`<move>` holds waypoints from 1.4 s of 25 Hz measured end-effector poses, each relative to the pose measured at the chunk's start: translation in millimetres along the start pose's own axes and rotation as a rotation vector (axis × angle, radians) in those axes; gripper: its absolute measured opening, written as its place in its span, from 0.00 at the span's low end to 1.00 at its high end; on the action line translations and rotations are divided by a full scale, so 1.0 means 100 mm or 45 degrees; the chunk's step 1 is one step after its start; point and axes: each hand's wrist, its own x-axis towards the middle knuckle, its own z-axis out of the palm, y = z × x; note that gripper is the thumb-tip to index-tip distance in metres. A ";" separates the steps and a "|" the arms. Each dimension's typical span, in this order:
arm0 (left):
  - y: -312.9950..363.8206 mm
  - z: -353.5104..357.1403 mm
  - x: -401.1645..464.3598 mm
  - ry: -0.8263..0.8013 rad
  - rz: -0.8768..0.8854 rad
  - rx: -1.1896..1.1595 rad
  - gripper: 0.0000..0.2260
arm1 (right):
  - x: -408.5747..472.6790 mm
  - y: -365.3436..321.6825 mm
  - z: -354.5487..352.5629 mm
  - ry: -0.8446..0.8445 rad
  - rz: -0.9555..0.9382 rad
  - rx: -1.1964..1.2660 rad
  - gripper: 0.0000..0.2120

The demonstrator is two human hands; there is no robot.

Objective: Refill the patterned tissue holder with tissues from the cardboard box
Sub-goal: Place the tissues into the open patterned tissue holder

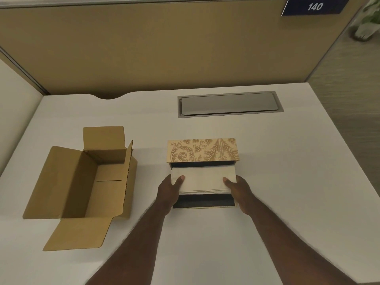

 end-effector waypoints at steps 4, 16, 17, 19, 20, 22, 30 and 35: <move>-0.01 -0.02 0.02 -0.021 0.006 -0.001 0.23 | 0.01 0.00 0.01 0.004 0.003 0.003 0.21; -0.05 0.03 0.07 0.041 -0.003 -0.007 0.24 | 0.01 -0.02 0.03 0.038 -0.016 0.053 0.21; -0.05 0.04 0.07 0.054 0.005 -0.018 0.24 | 0.02 -0.02 0.03 0.035 -0.013 0.050 0.21; -0.05 0.04 0.07 0.074 0.033 -0.026 0.22 | 0.02 -0.02 0.03 0.029 -0.010 0.036 0.21; -0.04 0.04 0.07 0.080 0.045 -0.019 0.21 | 0.02 -0.03 0.04 0.027 -0.010 0.026 0.21; -0.05 0.02 0.08 0.088 0.056 -0.016 0.21 | 0.01 -0.04 0.05 0.027 -0.016 0.004 0.21; -0.06 0.02 0.14 0.196 -0.029 -0.130 0.20 | 0.10 -0.07 0.00 0.010 0.092 0.088 0.18; 0.06 -0.12 0.23 0.092 -0.211 -0.193 0.35 | 0.13 -0.23 -0.18 -0.051 0.182 0.033 0.17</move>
